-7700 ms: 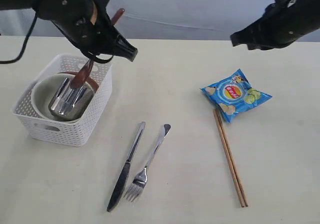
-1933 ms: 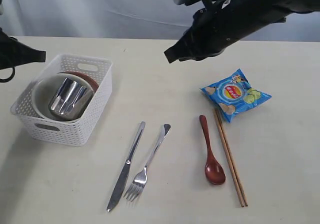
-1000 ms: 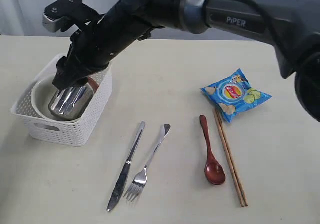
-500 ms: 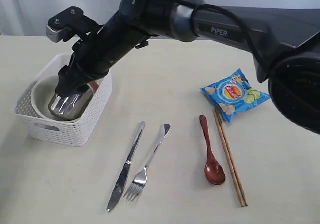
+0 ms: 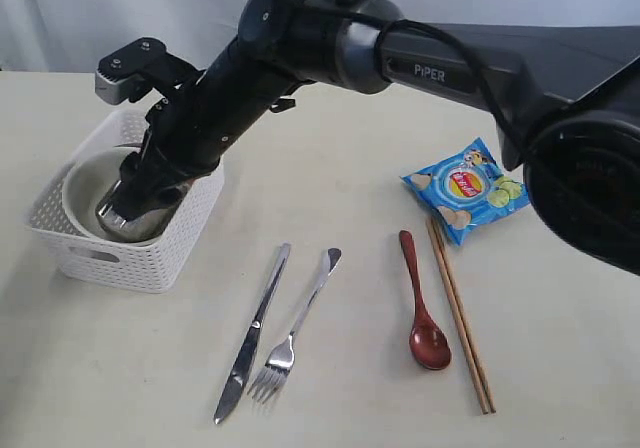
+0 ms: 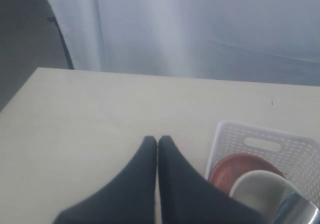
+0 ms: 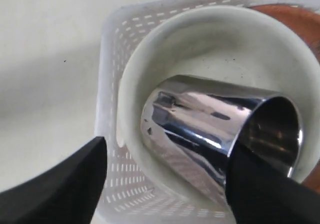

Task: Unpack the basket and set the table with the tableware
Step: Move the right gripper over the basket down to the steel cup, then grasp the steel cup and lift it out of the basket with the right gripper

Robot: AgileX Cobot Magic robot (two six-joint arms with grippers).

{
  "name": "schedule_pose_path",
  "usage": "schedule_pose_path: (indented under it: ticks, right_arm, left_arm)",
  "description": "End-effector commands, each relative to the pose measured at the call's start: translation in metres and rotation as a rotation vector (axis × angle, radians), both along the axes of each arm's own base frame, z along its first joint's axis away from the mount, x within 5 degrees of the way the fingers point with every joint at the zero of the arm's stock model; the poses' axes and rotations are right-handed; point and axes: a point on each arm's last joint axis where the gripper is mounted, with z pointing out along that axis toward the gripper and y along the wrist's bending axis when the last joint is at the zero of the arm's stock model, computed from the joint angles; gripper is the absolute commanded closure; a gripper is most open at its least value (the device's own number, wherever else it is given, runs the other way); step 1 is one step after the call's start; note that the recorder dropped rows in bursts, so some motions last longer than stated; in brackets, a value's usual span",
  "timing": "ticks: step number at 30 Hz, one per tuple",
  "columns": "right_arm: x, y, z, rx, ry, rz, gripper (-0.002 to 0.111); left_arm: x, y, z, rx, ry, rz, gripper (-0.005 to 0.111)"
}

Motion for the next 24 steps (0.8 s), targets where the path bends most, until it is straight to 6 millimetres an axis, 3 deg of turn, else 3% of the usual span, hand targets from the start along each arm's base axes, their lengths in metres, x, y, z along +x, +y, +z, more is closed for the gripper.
schedule_pose_path:
  ticks: [1,7,13,24]
  right_arm:
    - [-0.004,0.000,0.001,-0.009,0.035,0.041,0.046]
    - [-0.010,0.004,0.002,0.008,0.049,0.068,0.047]
    - [-0.008,0.010,0.005,0.062,0.019,0.030,0.065]
    - [-0.004,0.012,-0.001,0.067,0.025,-0.023,0.065]
  left_arm:
    - [-0.001,0.000,0.000,-0.007,0.000,0.003,0.107]
    - [-0.001,0.000,0.000,-0.007,0.000,0.003,0.107]
    - [-0.001,0.000,0.000,-0.007,0.000,0.003,0.107]
    - [-0.001,0.000,0.000,-0.007,0.000,0.003,0.107]
